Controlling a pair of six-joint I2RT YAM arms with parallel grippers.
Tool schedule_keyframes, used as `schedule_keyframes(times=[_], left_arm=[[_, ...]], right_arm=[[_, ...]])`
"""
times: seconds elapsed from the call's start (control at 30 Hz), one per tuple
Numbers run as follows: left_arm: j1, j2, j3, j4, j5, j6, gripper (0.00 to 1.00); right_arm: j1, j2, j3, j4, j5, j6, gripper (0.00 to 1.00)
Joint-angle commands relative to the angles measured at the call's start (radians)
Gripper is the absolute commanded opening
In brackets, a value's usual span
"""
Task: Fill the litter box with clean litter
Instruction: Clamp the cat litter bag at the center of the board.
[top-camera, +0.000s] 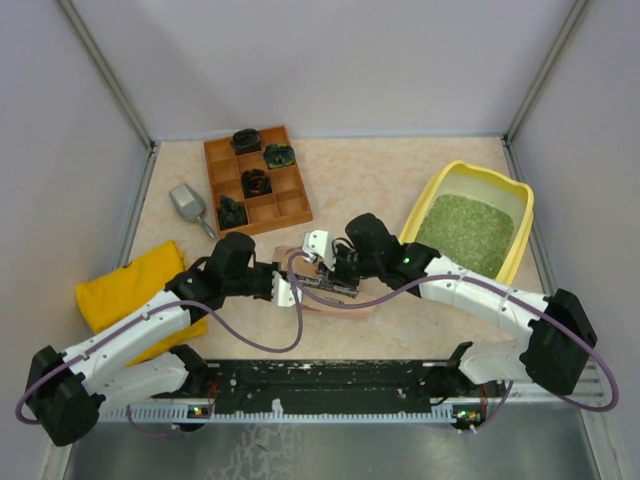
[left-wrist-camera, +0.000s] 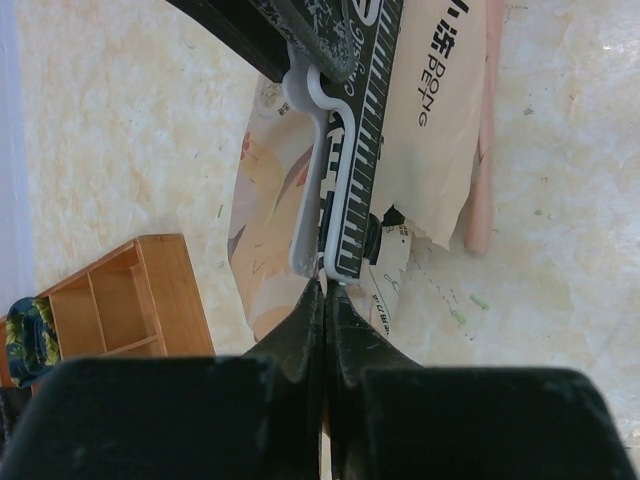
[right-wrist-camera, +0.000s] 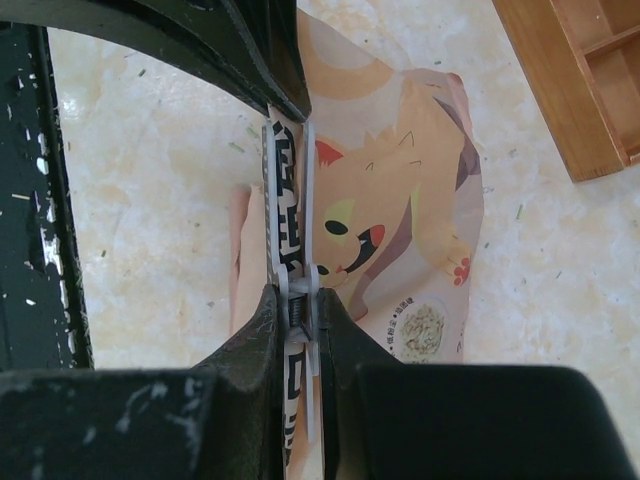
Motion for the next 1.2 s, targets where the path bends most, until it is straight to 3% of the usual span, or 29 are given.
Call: schedule_keyframes(times=[0.0, 0.13, 0.23, 0.37, 0.57, 0.73, 0.8, 0.93, 1.0, 1.17], left_arm=[[-0.014, -0.019, 0.029, 0.127, 0.07, -0.011, 0.0], [-0.014, -0.013, 0.046, 0.106, 0.064, -0.013, 0.0], [-0.013, -0.012, 0.05, 0.103, 0.06, -0.02, 0.0], [-0.013, -0.016, 0.052, 0.107, 0.051, -0.025, 0.0], [-0.011, -0.007, 0.062, 0.091, 0.059, -0.032, 0.0], [-0.009, -0.001, 0.077, 0.089, 0.077, -0.044, 0.0], [-0.006, 0.006, 0.087, 0.083, 0.084, -0.047, 0.0], [0.001, 0.014, 0.104, 0.079, 0.094, -0.053, 0.0], [0.001, 0.022, 0.12, 0.068, 0.112, -0.058, 0.02], [0.0, 0.036, 0.195, 0.023, 0.254, -0.066, 0.49]], right_arm=[[0.014, 0.022, 0.06, 0.123, -0.011, 0.012, 0.06], [0.013, -0.041, 0.047, -0.043, 0.009, -0.047, 0.47], [0.006, -0.101, -0.017, -0.081, 0.009, -0.076, 0.56], [-0.039, -0.148, -0.112, -0.058, -0.017, -0.07, 0.57], [-0.081, -0.223, -0.219, -0.021, -0.054, -0.053, 0.54], [-0.145, -0.276, -0.293, 0.013, -0.056, -0.06, 0.46], [-0.164, -0.288, -0.302, 0.016, -0.064, -0.069, 0.4], [-0.168, -0.29, -0.312, 0.031, -0.049, -0.073, 0.02], [-0.172, -0.291, -0.315, 0.054, -0.039, -0.061, 0.0], [-0.179, -0.314, -0.326, 0.102, -0.07, -0.036, 0.0]])
